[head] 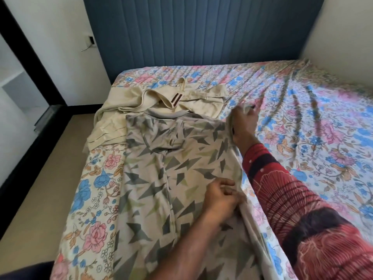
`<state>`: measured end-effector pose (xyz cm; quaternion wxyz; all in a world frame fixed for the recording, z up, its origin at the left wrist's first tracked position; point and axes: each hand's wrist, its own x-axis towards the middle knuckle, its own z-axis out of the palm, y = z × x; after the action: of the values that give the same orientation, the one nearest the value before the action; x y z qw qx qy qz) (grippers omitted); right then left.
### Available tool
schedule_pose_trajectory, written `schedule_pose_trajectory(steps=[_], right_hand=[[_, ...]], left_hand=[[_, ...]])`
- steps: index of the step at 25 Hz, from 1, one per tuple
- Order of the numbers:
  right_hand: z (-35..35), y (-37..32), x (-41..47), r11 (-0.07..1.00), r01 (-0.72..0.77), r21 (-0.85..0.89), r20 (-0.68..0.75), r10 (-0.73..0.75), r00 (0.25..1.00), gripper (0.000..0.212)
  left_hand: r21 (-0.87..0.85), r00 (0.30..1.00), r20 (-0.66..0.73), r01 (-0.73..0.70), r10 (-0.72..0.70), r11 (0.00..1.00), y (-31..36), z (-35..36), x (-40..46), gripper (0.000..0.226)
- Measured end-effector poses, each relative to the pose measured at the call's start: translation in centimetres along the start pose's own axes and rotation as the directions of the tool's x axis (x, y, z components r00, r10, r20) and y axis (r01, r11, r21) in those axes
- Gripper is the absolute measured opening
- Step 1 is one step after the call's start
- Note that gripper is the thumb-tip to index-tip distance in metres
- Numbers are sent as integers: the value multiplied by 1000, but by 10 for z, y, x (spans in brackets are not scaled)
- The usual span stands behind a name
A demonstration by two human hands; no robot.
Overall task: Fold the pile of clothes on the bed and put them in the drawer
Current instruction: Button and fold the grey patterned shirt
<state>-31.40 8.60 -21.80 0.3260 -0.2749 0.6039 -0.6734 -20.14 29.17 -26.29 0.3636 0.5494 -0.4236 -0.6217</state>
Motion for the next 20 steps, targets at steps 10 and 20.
schedule_pose_trajectory(steps=[10, 20], right_hand=[[95, 2, -134, 708, 554, -438, 756, -42, 653, 33], [-203, 7, -277, 352, 566, -746, 664, 461, 589, 42]], left_hand=[[-329, 969, 38, 243, -245, 913, -19, -82, -14, 21], [-328, 946, -82, 273, -315, 904, -17, -79, -16, 20]])
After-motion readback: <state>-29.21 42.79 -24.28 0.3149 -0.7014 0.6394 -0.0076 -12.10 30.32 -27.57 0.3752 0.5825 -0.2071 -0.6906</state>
